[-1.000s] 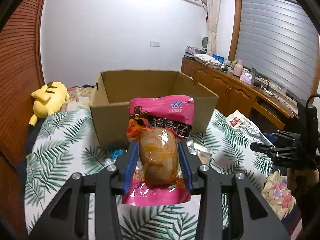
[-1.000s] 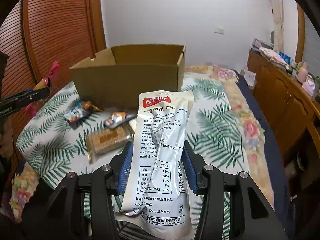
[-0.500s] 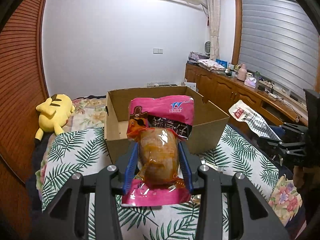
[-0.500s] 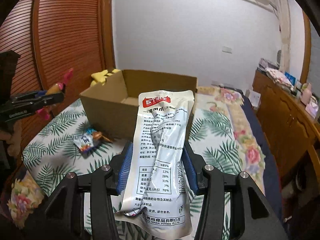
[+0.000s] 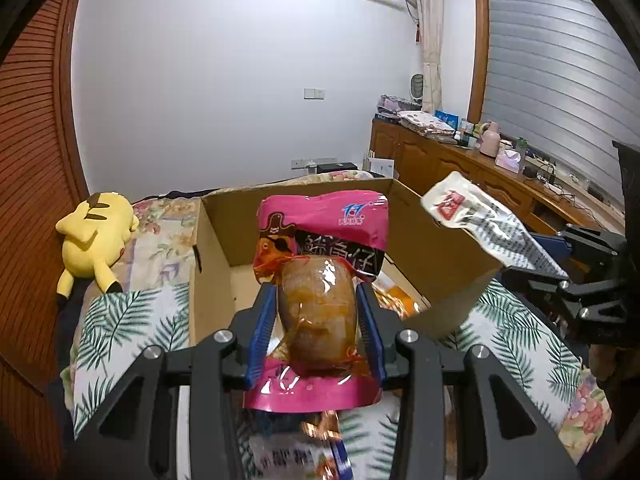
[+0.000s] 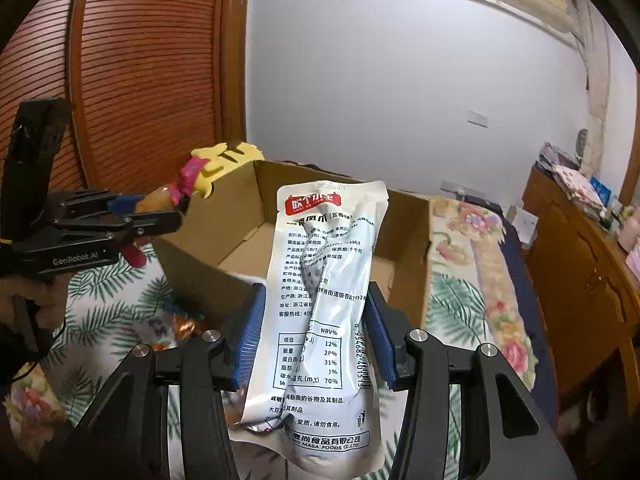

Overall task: Organize snacks
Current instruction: 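Lower both packs into the cardboard box and open both tools, then move both tools back toward the remaining snacks beside the box, then grasp the sesame cracker tray with the right tool while the left tool grasps the white duck-neck pouch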

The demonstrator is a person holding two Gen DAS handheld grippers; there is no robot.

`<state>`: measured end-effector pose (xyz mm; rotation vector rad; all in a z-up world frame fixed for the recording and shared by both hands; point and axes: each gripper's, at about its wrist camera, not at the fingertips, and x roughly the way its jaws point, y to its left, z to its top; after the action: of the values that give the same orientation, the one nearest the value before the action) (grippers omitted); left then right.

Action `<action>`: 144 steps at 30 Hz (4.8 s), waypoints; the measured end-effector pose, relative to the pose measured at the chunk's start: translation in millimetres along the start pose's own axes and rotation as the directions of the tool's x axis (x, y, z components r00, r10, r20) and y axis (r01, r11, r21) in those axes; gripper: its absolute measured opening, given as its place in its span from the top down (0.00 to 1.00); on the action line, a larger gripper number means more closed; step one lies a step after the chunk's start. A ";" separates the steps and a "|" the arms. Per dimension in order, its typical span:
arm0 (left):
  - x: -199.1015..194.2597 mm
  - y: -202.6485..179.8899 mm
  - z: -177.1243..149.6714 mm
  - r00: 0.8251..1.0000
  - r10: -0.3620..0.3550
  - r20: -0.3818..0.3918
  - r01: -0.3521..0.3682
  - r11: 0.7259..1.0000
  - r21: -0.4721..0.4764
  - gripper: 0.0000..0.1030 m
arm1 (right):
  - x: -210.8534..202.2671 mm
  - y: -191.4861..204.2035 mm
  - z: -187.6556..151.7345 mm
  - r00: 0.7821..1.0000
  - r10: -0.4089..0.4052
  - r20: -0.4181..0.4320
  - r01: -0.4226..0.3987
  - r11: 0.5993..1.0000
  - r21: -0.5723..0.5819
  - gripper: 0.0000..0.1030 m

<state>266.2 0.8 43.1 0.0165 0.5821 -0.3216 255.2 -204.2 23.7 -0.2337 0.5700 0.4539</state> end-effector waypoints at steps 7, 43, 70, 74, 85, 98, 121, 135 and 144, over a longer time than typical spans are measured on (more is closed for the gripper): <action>34.0 9.4 17.4 1.000 0.014 -0.024 -0.013 1.000 0.010 0.62 | 33.6 -1.4 23.6 0.999 0.025 0.021 -0.024 0.999 -0.034 0.53; 93.1 11.1 6.3 0.995 0.060 -0.080 -0.058 0.998 0.024 0.52 | 122.4 -11.7 41.0 0.999 -0.024 -0.046 0.024 1.000 0.003 0.47; 10.9 5.2 -20.4 0.998 0.051 0.043 -0.053 0.997 0.049 0.45 | 87.1 -16.4 23.0 0.999 -0.015 -0.047 0.018 0.996 0.083 0.32; -6.3 6.2 -33.0 0.998 0.053 0.044 -0.055 0.997 0.048 0.45 | 52.2 -10.3 6.2 1.000 0.002 -0.008 -0.001 0.994 0.106 0.32; -30.8 7.3 -73.9 0.998 0.063 -0.004 -0.063 0.997 0.047 0.45 | 9.3 15.3 -54.3 0.999 0.029 -0.046 -0.020 0.985 0.170 0.32; -26.9 2.5 -114.0 0.994 0.084 -0.065 -0.079 0.994 0.072 0.45 | 38.6 38.2 -107.8 0.982 0.012 -0.187 0.037 0.966 0.256 0.21; -25.9 -12.0 -131.6 0.983 0.116 -0.142 -0.108 0.992 0.066 0.45 | 47.1 48.9 -129.4 0.956 -0.095 -0.277 0.150 0.971 0.187 0.17; 21.9 -9.7 -135.7 0.941 0.166 -0.295 -0.147 0.986 0.084 0.45 | 51.2 42.8 -138.1 0.956 -0.003 -0.293 0.063 0.978 0.198 0.14; 39.3 3.3 -136.8 0.927 0.172 -0.334 -0.165 0.985 0.048 0.31 | 65.0 60.4 -134.2 0.947 -0.012 -0.320 0.058 0.989 0.133 0.06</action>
<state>224.6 6.7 -92.9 0.1423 0.9132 -0.1560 212.7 -173.6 -128.4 -0.1820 0.9104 0.3406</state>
